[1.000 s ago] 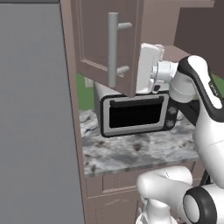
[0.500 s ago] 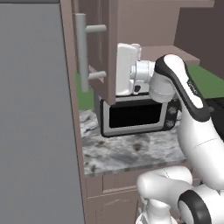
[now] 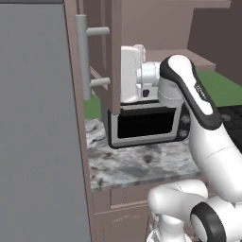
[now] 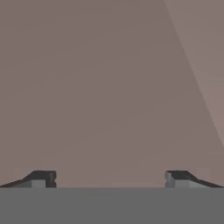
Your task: Open the cabinet, retrieve the rolling pin, and place it next to the meat on the cutting board to prepare for tenderizing.
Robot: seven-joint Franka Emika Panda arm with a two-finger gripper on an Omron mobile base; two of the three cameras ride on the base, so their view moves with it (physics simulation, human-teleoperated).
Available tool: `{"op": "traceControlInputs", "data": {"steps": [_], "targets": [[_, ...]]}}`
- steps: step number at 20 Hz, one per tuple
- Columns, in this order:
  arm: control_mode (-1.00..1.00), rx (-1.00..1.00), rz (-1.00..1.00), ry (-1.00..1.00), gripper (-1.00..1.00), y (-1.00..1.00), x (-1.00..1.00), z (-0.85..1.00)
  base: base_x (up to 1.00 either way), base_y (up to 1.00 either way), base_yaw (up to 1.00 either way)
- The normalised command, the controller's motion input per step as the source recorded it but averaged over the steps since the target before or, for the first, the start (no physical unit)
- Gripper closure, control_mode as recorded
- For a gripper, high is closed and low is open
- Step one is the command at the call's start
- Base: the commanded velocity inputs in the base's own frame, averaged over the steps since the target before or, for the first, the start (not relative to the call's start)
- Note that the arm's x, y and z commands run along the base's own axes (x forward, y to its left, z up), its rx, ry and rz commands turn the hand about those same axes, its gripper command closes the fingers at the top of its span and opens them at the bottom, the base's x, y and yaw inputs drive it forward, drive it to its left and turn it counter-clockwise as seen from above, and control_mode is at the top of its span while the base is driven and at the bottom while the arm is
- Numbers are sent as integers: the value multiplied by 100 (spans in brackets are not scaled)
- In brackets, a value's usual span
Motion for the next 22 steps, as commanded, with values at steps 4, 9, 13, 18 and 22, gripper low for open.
{"op": "traceControlInputs", "data": {"steps": [4, 9, 13, 18, 22], "targets": [[-100, -28, -6, -5, -100, -11, 0, -6, 0, 0, 0], [-100, -32, -9, -13, -100, -39, 0, 3, 0, 0, 0], [-100, -29, -5, -13, -100, -54, 1, 3, 0, 0, 0], [-100, -24, -1, -9, -100, -50, 25, 5, 0, 0, 0], [-100, -19, 0, -10, -100, -37, 41, 12, 0, 0, 0]]}}
